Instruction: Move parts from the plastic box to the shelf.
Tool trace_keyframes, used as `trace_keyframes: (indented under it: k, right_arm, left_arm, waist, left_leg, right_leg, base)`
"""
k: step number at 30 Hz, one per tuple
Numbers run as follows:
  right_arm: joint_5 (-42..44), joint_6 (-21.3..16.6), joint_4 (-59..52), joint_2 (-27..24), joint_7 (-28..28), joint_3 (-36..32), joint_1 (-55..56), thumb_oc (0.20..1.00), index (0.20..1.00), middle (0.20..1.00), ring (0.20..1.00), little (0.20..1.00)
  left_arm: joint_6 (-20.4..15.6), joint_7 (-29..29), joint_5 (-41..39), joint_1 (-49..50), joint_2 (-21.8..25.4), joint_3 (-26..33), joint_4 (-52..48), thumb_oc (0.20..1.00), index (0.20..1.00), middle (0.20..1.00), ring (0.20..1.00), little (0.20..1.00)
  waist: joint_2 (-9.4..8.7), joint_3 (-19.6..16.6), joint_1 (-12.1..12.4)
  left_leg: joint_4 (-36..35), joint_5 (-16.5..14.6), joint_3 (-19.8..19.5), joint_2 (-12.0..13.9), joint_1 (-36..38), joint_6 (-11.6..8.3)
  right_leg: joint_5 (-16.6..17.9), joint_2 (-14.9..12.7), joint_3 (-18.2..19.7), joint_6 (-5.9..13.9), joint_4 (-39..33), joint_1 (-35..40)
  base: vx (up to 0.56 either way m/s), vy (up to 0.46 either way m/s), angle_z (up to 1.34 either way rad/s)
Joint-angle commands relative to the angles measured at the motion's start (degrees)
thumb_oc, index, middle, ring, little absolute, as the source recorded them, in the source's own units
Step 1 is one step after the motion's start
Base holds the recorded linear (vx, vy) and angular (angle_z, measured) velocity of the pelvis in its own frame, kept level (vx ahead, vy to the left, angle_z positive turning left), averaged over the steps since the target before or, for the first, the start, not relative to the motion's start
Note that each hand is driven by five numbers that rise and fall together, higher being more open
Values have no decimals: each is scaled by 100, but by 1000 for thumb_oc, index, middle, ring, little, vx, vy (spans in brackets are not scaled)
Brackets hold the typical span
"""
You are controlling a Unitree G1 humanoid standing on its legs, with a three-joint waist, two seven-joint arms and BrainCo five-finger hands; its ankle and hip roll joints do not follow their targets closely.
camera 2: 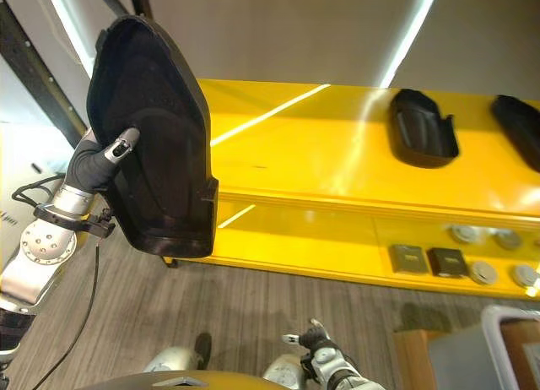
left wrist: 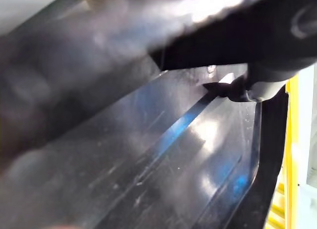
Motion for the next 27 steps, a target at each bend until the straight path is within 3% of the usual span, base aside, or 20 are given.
trace_keyframes:
  k: [1, 3, 4, 9, 10, 13, 18, 21, 27]
  right_arm:
    - [46, -82, 183, 195, -49, -28, 306, 1000, 1000, 1000, 1000, 1000]
    - [42, -54, 249, 216, -25, 7, 366, 1000, 1000, 1000, 1000, 1000]
    - [21, -20, 391, 179, 66, 31, 451, 1000, 1000, 1000, 1000, 1000]
    - [-49, -21, 432, 58, 110, -52, 629, 1000, 1000, 1000, 1000, 1000]
    - [189, -52, 435, -69, 117, -315, 780, 1000, 1000, 1000, 1000, 1000]
    - [219, -58, 468, -195, 146, -379, 823, 1000, 1000, 1000, 1000, 1000]
    - [259, -15, 543, -335, 229, -257, 619, 1000, 1000, 1000, 1000, 1000]
    - [390, -32, 428, -418, 259, -3, 210, 1000, 1000, 1000, 1000, 1000]
    - [437, -32, 393, -367, 321, 331, -185, 1000, 1000, 1000, 1000, 1000]
  left_arm:
    - [-177, 162, 98, 30, -114, 366, -521, 200, 200, 200, 200, 200]
    - [-202, 222, 10, 38, -159, 464, -417, 200, 200, 200, 200, 200]
    - [-195, 225, -185, 25, -255, 476, -120, 200, 200, 200, 200, 200]
    - [-129, 293, -184, 6, -295, 574, 276, 200, 200, 200, 200, 200]
    - [-14, 412, -142, -211, -297, 597, 809, 200, 200, 200, 200, 200]
    - [104, 484, -123, -713, -211, 439, 1442, 200, 200, 200, 200, 200]
    - [141, 707, -1150, -2406, -277, -155, 3277, 200, 200, 200, 200, 200]
    - [263, 629, -1469, -4190, 108, -1068, 4557, 200, 200, 200, 200, 200]
    - [318, 502, -2096, -5521, 228, -1710, 5868, 200, 200, 200, 200, 200]
  waist:
    - [-175, -258, 6]
    - [-229, -269, -22]
    - [-253, -259, -77]
    - [-242, -303, -95]
    - [-197, -303, -235]
    - [-136, -273, -343]
    - [-42, -75, -549]
    - [39, 253, -693]
    - [89, 447, -687]
  left_leg:
    - [-255, -477, 157, 253, 343, -297]
    - [-296, -480, 253, 247, 350, -280]
    - [-305, -443, 249, 265, 318, -301]
    - [-413, -439, 346, 316, 438, -319]
    - [-572, -386, 384, 349, 503, -343]
    - [-701, -298, 435, 380, 480, -374]
    - [-778, -177, 518, 404, 304, -388]
    - [-728, -49, 553, 363, -131, -387]
    - [-762, 97, 612, 366, -446, -397]
  right_leg:
    - [509, -344, -543, 159, -1161, 252]
    - [594, -334, -437, 178, -1430, 325]
    - [636, -257, -180, 164, -1686, 381]
    - [736, -298, -190, 188, -1995, 553]
    - [812, -281, -178, 210, -2215, 619]
    - [845, -278, -168, 232, -2299, 576]
    - [964, -287, -90, 275, -2306, 311]
    - [1161, -309, 31, 324, -2260, -206]
    - [1330, -322, 145, 366, -2251, -626]
  base:
    - [0, 0, 0]
    - [-1, -23, -23]
    - [38, -55, -10]
    - [74, -44, -7]
    - [69, -54, -8]
    - [27, -36, -13]
    - [-48, -13, 0]
    - [-195, 5, -13]
    - [-40, 5, -16]
